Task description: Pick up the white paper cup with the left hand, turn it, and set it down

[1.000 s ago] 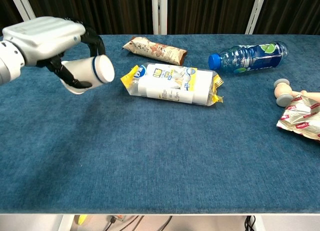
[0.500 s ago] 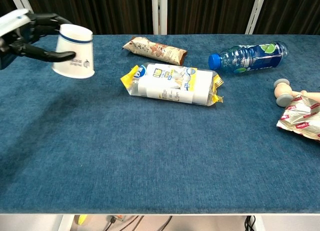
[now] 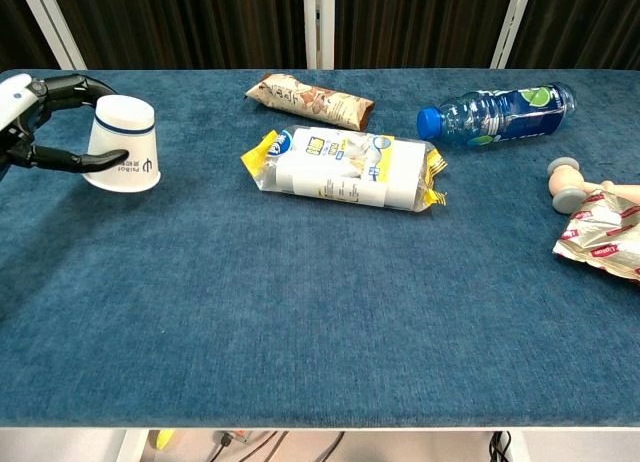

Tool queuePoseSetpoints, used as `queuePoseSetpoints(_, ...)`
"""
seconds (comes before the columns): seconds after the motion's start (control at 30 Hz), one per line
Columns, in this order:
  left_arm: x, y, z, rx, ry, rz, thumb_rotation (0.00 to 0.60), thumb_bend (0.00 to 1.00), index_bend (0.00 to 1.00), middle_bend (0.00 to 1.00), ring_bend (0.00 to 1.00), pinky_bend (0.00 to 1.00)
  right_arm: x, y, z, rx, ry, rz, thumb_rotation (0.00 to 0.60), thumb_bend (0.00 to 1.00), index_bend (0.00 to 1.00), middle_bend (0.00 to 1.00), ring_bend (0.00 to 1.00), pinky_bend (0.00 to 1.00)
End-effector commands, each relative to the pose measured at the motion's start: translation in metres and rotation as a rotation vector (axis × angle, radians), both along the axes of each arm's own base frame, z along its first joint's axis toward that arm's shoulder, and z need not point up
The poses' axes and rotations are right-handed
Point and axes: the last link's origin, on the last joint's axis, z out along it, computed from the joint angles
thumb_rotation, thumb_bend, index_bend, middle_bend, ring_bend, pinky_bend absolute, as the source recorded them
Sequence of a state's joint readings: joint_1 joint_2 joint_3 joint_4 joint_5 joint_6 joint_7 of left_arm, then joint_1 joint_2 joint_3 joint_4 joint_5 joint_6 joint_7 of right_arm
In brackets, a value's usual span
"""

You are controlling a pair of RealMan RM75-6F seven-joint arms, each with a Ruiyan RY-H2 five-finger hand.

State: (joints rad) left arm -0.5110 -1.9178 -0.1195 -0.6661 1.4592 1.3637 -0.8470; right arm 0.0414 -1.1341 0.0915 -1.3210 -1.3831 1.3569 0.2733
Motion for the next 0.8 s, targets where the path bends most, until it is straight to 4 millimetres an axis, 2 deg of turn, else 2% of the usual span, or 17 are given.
queuePoseSetpoints(0.03,-0.002,-0.002,-0.004,-0.014,0.000,0.004,0.600,0.17,0.46,0.40,0.09,0.00,0.000,0.000,-0.001,0.003,0.001,0.000,0.600,0.02,0.00,0.00,0.00,0.00)
queuePoseSetpoints(0.2,-0.009,-0.004,-0.008,-0.040,0.008,0.024,0.600,0.17,0.45,0.40,0.09,0.00,0.000,-0.001,-0.001,0.004,0.000,0.001,0.600,0.02,0.00,0.00,0.00,0.00)
queuePoseSetpoints(0.3,-0.011,-0.004,-0.008,-0.046,0.002,0.020,0.600,0.17,0.41,0.37,0.07,0.00,0.000,-0.001,0.000,0.001,0.001,0.002,0.600,0.02,0.00,0.00,0.00,0.00)
queuePoseSetpoints(0.37,-0.011,-0.004,-0.008,-0.047,0.006,0.015,0.600,0.17,0.34,0.32,0.06,0.00,0.001,-0.001,0.001,-0.002,0.002,0.005,0.600,0.02,0.00,0.00,0.00,0.00)
queuePoseSetpoints(0.47,-0.010,-0.004,-0.007,-0.049,0.003,0.004,0.600,0.17,0.14,0.22,0.02,0.00,0.003,-0.001,0.002,-0.008,0.001,0.010,0.600,0.02,0.00,0.00,0.00,0.00)
queuePoseSetpoints(0.57,-0.010,-0.005,-0.004,-0.035,0.006,-0.008,0.600,0.17,0.02,0.11,0.00,0.00,0.003,-0.001,0.002,-0.006,-0.001,0.004,0.600,0.02,0.00,0.00,0.00,0.00)
queuePoseSetpoints(0.73,-0.009,-0.010,0.008,0.023,-0.004,-0.031,0.600,0.17,0.01,0.05,0.00,0.00,0.003,-0.001,0.003,-0.009,-0.002,0.000,0.600,0.02,0.00,0.00,0.00,0.00)
queuePoseSetpoints(0.8,-0.008,-0.014,0.023,0.070,-0.021,-0.060,0.600,0.17,0.01,0.05,0.00,0.00,0.004,-0.001,0.005,-0.018,-0.002,0.006,0.600,0.02,0.00,0.00,0.00,0.00)
